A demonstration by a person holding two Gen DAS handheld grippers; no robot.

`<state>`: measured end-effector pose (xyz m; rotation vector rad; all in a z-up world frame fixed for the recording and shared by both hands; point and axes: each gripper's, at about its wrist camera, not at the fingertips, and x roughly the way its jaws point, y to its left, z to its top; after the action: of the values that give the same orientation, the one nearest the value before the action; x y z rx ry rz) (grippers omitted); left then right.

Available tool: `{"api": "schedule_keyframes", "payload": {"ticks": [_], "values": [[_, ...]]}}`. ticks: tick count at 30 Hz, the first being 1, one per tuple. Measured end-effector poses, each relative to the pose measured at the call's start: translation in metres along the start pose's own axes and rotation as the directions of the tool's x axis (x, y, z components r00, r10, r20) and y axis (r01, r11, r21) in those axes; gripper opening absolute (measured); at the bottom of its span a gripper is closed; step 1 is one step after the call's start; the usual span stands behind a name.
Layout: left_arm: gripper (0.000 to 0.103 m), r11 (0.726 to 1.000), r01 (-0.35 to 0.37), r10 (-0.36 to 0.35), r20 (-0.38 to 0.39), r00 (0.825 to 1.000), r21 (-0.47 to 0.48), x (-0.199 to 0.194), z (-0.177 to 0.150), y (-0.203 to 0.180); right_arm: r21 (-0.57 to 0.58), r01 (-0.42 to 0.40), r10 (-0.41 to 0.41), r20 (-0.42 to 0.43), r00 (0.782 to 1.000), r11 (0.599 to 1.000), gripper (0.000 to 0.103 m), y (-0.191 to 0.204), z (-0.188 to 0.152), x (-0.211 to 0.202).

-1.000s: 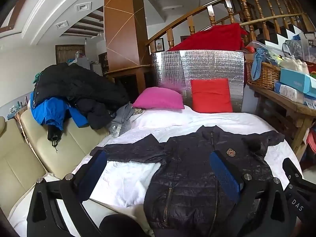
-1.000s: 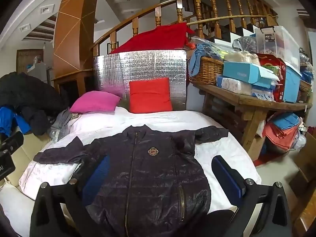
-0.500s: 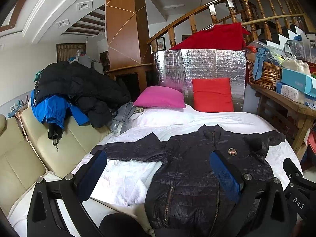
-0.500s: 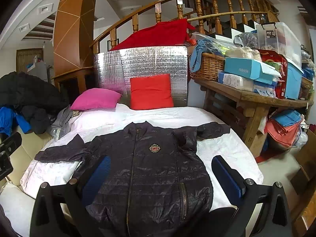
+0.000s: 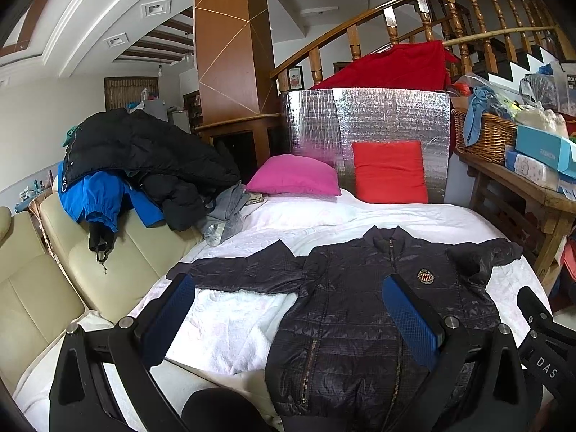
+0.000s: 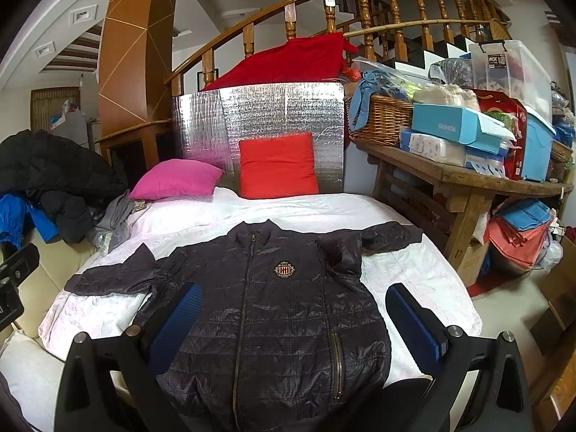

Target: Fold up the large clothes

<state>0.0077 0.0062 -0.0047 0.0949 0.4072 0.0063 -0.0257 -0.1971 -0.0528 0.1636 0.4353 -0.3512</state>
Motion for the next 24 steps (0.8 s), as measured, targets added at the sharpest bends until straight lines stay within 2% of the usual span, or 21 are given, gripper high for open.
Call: {"api": "schedule_keyframes", "payload": {"ticks": [24], "values": [[0.103,1.0,-0.004,0.004,-0.007,1.0,0.007,0.0023,-0.0021,-0.0016,0.005,-0.001,0.001,-0.007,1.0,1.0,0.103,-0.0003,-0.0009,0.0042]]}}
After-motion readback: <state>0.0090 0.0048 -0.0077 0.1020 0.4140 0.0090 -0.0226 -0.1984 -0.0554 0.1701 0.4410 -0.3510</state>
